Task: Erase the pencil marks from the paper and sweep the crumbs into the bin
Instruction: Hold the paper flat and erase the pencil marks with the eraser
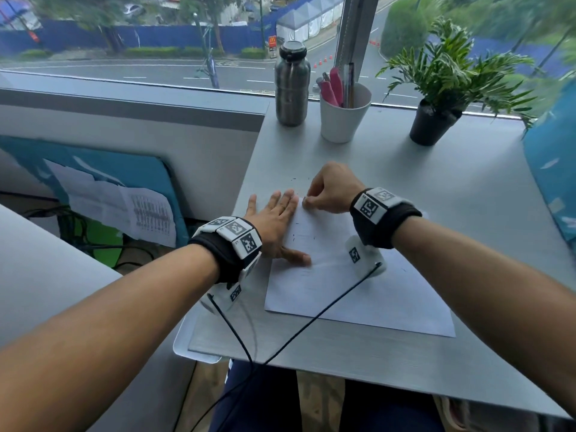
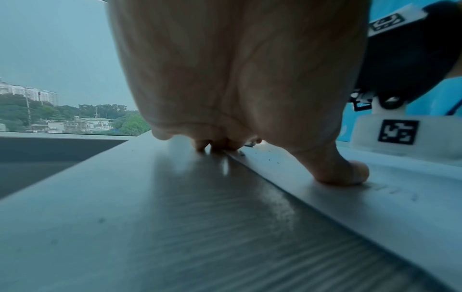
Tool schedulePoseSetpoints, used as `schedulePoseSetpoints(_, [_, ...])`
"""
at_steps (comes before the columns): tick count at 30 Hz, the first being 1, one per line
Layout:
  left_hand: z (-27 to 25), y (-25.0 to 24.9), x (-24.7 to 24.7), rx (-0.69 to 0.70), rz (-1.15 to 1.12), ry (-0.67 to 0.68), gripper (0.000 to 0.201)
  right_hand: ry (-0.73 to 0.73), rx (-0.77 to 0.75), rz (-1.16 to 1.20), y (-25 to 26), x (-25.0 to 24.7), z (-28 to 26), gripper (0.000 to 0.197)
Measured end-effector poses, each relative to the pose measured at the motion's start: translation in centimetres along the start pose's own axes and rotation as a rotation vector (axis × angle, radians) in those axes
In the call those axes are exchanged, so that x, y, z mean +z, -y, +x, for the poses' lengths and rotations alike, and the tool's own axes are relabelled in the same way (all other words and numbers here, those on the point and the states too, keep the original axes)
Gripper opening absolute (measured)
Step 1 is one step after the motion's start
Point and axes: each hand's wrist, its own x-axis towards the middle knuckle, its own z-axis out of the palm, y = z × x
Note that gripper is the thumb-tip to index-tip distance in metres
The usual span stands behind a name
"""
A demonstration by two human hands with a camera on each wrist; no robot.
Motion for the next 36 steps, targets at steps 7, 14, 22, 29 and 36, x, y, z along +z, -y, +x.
schedulePoseSetpoints(7, [0.1, 0.0, 0.0, -0.001, -0.035, 0.008, 0.137, 0.003, -0.001, -0.018, 0.1, -0.1, 0.6, 0.013])
schedulePoseSetpoints(14, [0.3, 0.0, 0.0, -0.041, -0.046, 0.011, 0.142, 0.023, -0.004, -0.022, 0.3, 0.1, 0.9, 0.012])
schedulePoseSetpoints(22, [0.2, -0.1, -0.1, -0.053, -0.042, 0.007, 0.140, 0.025, 0.001, 0.019, -0.1, -0.1, 1.1, 0.011])
schedulePoseSetpoints(29, [0.2, 0.0, -0.1, -0.048, -0.046, 0.002, 0.140, 0.095, -0.006, 0.035, -0.3, -0.3, 1.0, 0.008])
schedulePoseSetpoints(36, [0.3, -0.2, 0.1, -0.053, -0.042, 0.009, 0.141, 0.179, -0.050, -0.012, -0.2, -0.4, 1.1, 0.010])
